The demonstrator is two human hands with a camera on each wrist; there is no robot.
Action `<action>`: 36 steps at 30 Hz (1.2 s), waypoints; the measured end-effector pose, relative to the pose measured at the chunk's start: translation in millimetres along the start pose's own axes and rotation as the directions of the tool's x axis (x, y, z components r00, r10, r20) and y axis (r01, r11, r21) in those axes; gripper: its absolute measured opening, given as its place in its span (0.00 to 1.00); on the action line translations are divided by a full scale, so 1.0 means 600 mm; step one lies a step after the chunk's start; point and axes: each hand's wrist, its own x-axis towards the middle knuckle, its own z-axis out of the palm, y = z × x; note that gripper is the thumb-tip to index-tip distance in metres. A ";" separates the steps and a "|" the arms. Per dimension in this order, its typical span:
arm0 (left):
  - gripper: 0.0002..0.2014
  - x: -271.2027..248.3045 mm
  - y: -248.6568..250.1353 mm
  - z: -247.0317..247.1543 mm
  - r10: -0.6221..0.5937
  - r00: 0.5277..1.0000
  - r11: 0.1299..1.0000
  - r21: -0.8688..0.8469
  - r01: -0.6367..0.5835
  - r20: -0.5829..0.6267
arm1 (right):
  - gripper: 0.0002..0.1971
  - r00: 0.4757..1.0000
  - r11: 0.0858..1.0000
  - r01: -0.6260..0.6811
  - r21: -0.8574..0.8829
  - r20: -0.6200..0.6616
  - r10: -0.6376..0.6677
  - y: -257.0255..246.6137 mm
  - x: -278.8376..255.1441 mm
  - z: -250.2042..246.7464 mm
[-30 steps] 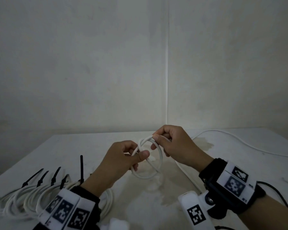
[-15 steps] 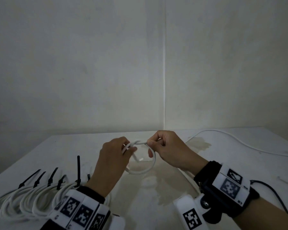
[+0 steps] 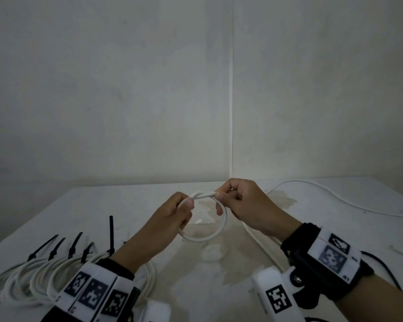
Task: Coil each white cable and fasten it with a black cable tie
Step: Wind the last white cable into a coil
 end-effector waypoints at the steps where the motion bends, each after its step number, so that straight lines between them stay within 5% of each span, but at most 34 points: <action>1: 0.14 0.000 -0.001 -0.002 -0.013 1.000 1.000 0.025 0.012 0.021 | 0.08 1.000 1.000 0.007 -0.022 -0.001 -0.007 0.001 0.000 -0.002; 5: 0.21 -0.002 0.002 -0.010 -0.027 0.993 1.000 -0.007 0.028 0.118 | 0.07 0.999 0.997 0.040 -0.071 -0.025 -0.042 0.007 0.000 -0.012; 8: 0.22 -0.001 0.006 -0.020 -0.074 0.976 0.977 -0.183 0.113 0.207 | 0.07 0.997 0.996 0.061 -0.071 -0.034 -0.063 0.009 0.002 -0.014; 16: 0.16 -0.007 0.025 -0.014 -0.112 0.960 0.750 -0.612 0.250 0.255 | 0.07 0.992 0.993 0.103 -0.050 -0.068 -0.107 0.008 0.011 -0.018; 21: 0.16 -0.002 0.033 0.003 -0.166 0.974 0.646 -0.729 0.227 0.156 | 0.06 0.991 0.994 0.101 -0.033 -0.083 -0.103 0.009 0.015 -0.016; 28: 0.17 0.010 0.032 0.014 -0.186 0.981 0.738 -0.653 0.170 0.046 | 0.05 0.993 0.996 0.066 0.051 -0.104 -0.061 0.011 0.015 -0.008; 36: 0.18 0.023 0.011 -0.039 -0.242 0.957 0.667 -0.744 0.043 -0.162 | 0.07 0.974 0.899 0.131 -0.418 -0.113 -0.194 0.064 0.020 -0.034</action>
